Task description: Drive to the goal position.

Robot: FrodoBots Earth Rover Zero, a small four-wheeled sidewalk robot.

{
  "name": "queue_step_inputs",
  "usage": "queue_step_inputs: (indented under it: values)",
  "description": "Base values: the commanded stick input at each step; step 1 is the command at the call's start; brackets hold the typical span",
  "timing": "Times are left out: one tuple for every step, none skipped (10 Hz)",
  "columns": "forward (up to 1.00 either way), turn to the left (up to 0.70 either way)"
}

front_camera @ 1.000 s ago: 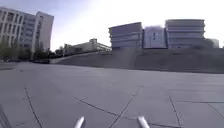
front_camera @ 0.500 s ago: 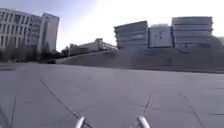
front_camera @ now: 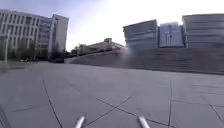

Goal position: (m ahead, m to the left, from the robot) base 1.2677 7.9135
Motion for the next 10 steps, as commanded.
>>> queue_step_inputs:
  values:
    - [0.0, 0.45]
    - [0.0, 0.45]
    - [0.0, 0.45]
    - [0.29, 0.4]
    - [0.75, 0.32]
    - [1.0, 0.27]
    - [1.0, 0.27]
    - [1.0, 0.27]
    - [1.0, 0.27]
    - [1.0, 0.27]
